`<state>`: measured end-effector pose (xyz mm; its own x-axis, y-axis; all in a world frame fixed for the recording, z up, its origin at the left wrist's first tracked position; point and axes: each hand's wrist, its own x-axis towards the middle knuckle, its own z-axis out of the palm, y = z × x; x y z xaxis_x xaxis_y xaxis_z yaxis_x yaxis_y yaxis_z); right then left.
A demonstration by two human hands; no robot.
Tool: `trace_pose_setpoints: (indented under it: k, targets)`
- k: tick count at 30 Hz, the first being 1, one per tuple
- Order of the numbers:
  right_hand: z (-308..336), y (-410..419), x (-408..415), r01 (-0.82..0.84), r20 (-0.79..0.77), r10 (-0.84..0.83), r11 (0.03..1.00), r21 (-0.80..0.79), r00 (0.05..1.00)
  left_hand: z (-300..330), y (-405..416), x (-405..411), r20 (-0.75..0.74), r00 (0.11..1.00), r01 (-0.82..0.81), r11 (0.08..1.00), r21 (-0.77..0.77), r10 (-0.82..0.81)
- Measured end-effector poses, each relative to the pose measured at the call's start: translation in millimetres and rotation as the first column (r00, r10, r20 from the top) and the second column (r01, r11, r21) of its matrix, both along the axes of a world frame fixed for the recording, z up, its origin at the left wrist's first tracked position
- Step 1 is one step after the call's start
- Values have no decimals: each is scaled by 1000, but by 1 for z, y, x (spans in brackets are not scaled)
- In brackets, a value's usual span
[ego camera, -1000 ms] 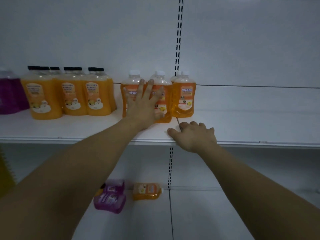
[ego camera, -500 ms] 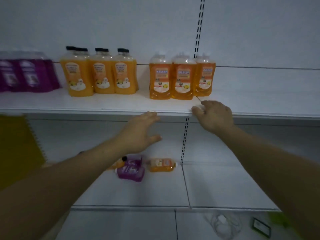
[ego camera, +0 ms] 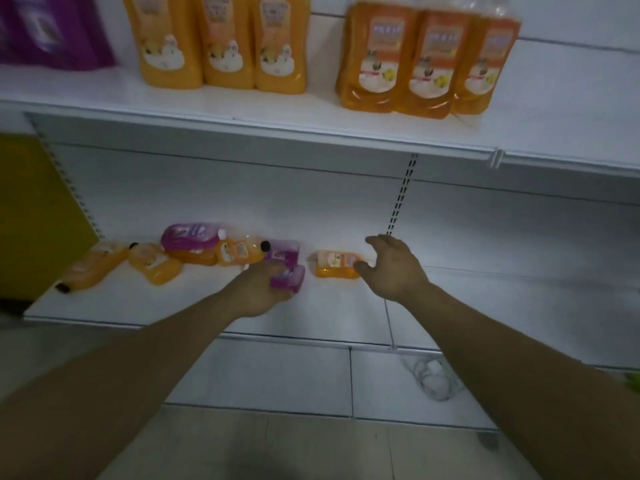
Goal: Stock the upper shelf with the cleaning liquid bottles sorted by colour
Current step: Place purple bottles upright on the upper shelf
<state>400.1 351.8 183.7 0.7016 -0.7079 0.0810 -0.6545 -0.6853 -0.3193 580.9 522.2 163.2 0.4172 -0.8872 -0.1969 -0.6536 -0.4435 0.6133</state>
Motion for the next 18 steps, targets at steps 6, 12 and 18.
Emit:
trace_pose_setpoints:
  k: [6, 12, 18]
  targets:
    - [-65, -60, 62, -36, -149, 59, 988, 153, 987, -58, -40, 43, 24, 987, -159, 983, 89, 157]
    - [-155, -119, 108, -30, -261, 71, 987, 156, 963, -150, -107, 93, 70, 982, -183, 980, 73, 178]
    - [-218, -159, 133, -31, -343, 59, 996, 84, 938, -211, -145, 99, 306, 945, -183, 962, 203, 115]
